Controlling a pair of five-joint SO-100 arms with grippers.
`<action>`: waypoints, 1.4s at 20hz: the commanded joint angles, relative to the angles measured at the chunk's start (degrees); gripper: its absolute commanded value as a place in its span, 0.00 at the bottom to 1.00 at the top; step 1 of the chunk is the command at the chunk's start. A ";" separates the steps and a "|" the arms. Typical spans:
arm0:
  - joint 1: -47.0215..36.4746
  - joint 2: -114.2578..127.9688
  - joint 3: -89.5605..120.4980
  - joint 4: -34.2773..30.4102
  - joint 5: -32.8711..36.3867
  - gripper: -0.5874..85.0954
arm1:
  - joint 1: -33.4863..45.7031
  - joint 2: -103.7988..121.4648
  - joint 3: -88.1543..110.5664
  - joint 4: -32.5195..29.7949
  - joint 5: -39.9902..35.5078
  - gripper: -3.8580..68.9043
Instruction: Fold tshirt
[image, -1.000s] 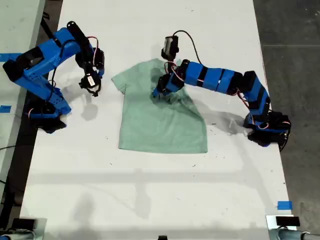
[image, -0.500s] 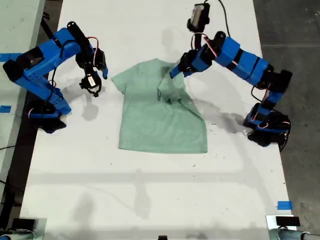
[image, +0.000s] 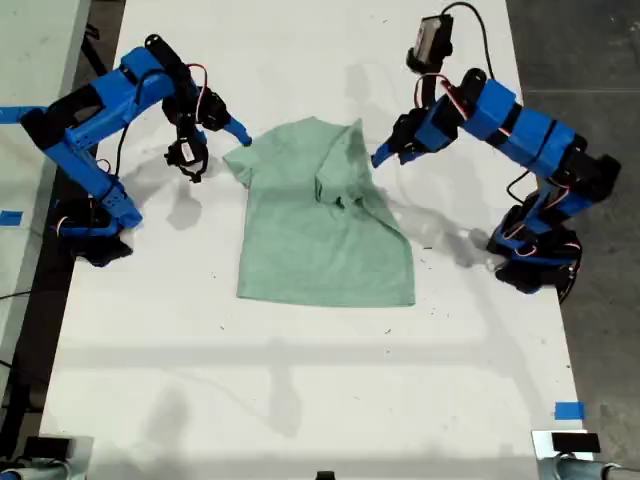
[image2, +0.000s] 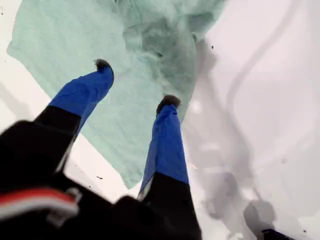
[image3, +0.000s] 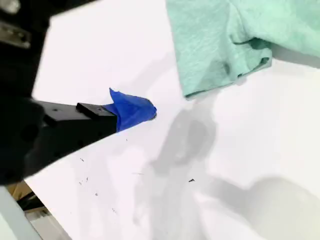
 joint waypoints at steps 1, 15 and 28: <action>-1.76 -4.04 -4.57 -2.37 2.02 0.39 | 0.18 6.06 1.23 -0.88 0.97 0.30; -4.22 -36.91 -17.40 -5.80 0.62 0.01 | 0.62 17.23 10.11 -0.88 1.76 0.29; 5.63 -26.37 -45.79 7.73 0.18 0.01 | 1.49 19.07 15.56 -3.52 2.46 0.28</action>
